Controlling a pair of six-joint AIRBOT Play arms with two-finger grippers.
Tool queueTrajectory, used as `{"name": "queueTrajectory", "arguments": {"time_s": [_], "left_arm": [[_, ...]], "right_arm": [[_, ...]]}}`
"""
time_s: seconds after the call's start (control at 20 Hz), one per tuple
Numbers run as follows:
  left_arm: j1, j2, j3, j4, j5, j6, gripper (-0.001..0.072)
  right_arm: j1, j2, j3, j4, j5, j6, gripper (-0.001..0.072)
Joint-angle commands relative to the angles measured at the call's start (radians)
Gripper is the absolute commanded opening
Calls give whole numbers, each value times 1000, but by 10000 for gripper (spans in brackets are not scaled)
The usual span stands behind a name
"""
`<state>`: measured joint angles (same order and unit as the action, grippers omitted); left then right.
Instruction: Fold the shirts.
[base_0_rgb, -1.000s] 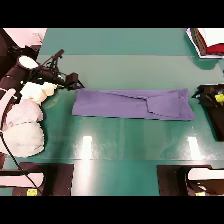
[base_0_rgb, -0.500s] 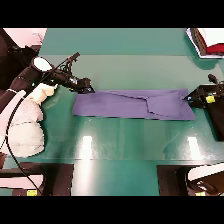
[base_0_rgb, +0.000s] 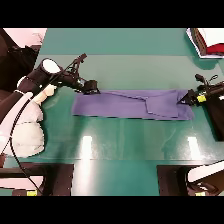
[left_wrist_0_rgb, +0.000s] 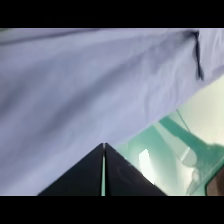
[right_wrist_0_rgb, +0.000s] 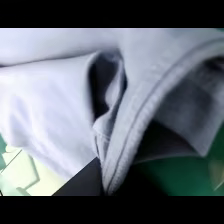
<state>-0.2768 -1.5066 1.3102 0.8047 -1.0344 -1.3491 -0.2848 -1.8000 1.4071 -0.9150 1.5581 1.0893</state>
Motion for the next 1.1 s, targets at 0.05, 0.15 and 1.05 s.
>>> {"name": "queueTrajectory", "arguments": {"time_s": [0.05,0.15,1.05], "left_arm": [[-81,-87,82,10,61,-13,23],[-116,-169,169,10,58,-21,23],[-255,-526,516,-27,118,-92,23]], "right_arm": [[28,94,2,7,13,2,18],[48,175,5,7,13,31,17],[588,172,589,180,40,257,15]]}}
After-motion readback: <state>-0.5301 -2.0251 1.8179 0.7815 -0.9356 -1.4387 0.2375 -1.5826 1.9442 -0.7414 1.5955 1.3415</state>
